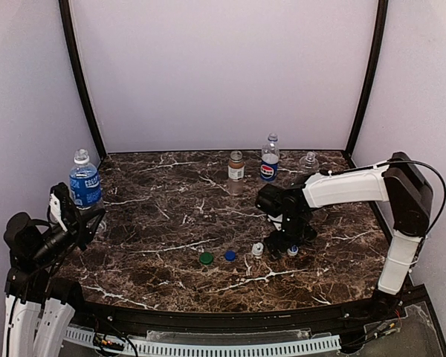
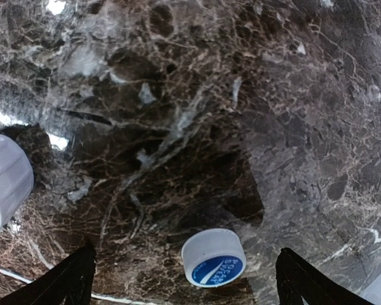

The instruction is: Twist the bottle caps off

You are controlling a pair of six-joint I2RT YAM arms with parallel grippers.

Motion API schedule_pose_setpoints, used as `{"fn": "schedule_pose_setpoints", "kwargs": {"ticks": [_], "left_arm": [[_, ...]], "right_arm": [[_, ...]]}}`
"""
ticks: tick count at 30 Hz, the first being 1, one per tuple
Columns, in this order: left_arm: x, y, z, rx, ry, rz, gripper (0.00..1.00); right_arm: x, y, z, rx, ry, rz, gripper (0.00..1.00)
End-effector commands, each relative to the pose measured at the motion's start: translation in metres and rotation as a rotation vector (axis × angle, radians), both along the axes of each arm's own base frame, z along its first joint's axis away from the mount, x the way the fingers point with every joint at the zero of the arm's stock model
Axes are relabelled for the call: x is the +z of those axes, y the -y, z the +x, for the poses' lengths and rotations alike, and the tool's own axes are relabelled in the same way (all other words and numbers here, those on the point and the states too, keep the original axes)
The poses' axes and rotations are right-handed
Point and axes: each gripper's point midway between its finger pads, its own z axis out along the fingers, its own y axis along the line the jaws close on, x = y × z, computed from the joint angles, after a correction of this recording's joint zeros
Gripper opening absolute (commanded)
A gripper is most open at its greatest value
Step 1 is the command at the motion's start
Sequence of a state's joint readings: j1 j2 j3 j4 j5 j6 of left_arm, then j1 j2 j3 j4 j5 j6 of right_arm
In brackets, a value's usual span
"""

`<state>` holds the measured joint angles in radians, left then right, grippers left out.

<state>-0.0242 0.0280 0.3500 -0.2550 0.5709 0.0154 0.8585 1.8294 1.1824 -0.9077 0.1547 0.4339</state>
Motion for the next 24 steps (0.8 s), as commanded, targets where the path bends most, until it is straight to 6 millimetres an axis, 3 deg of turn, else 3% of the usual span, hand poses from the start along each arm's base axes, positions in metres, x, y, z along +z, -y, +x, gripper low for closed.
{"fn": "schedule_pose_setpoints", "kwargs": {"ticks": [1,3,4,7,9,11,13,15,17,19,24], "left_arm": [[0.0,0.005,-0.002,-0.034,0.017,-0.01,0.33],[0.0,0.006,-0.003,-0.048,0.018,-0.009,0.33],[0.0,0.007,-0.004,-0.054,0.019,-0.01,0.33],[0.0,0.013,-0.007,-0.095,0.014,-0.022,0.33],[0.0,0.017,-0.01,-0.126,0.007,-0.033,0.33],[0.0,0.022,-0.013,-0.162,0.006,-0.035,0.33],[-0.001,0.025,-0.016,-0.193,0.002,-0.038,0.33],[-0.003,0.028,-0.017,-0.214,-0.008,-0.041,0.33],[-0.004,0.03,-0.017,-0.226,-0.015,-0.043,0.33],[-0.005,0.031,-0.017,-0.238,-0.022,-0.045,0.33],[-0.007,0.033,-0.017,-0.254,-0.034,-0.051,0.33]], "right_arm": [[0.031,-0.009,0.006,0.025,0.051,-0.023,0.99],[0.066,-0.033,0.017,0.099,0.144,0.018,0.99],[0.087,-0.054,0.019,0.161,0.2,0.062,0.99],[0.163,-0.139,0.018,0.4,0.364,0.303,0.99],[0.228,-0.212,-0.008,0.615,0.472,0.57,0.99],[0.29,-0.266,-0.046,0.807,0.528,0.875,0.99],[0.355,-0.299,-0.067,0.934,0.642,1.163,0.97],[0.395,-0.314,-0.078,0.99,0.725,1.354,0.95],[0.419,-0.327,-0.081,0.984,0.749,1.476,0.93],[0.431,-0.342,-0.079,0.979,0.758,1.521,0.91],[0.434,-0.378,-0.081,0.985,0.728,1.568,0.9]]}}
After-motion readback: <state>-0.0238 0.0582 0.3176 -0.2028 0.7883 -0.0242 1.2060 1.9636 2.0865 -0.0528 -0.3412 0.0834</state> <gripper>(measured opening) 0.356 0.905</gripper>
